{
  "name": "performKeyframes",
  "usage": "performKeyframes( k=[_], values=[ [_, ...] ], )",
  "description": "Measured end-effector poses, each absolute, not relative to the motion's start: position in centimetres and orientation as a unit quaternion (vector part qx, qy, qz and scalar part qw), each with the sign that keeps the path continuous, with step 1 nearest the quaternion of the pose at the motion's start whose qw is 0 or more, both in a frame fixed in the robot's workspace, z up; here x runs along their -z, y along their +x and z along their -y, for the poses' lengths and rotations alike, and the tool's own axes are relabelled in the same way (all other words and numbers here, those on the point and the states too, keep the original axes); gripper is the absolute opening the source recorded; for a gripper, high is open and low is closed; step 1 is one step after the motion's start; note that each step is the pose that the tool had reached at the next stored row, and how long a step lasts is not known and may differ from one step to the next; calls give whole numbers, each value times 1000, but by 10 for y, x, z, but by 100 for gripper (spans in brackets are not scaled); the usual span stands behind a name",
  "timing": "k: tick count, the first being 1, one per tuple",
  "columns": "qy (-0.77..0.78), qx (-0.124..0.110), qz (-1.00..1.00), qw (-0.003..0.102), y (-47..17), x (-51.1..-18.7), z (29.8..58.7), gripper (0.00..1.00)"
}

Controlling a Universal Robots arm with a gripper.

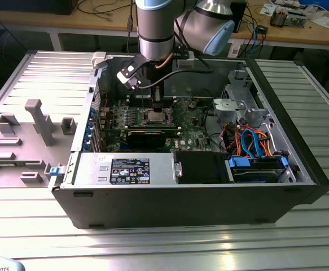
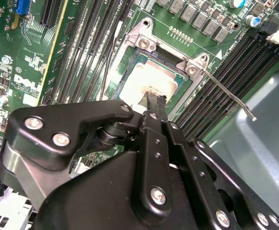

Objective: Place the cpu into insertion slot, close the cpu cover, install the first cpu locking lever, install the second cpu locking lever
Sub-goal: 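Close the cpu cover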

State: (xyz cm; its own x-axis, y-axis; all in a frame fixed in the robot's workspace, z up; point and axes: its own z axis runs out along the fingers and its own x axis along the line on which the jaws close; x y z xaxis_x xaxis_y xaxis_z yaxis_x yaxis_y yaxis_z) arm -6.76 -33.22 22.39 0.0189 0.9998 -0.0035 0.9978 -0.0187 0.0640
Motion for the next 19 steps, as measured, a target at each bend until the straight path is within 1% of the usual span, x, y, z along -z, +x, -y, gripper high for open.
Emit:
performKeyframes(
  k=[14,19],
  values=[
    [713,-21,-700,24,-68,-232,332,11],
    [713,-21,-700,24,-68,-240,332,11]
  ],
)
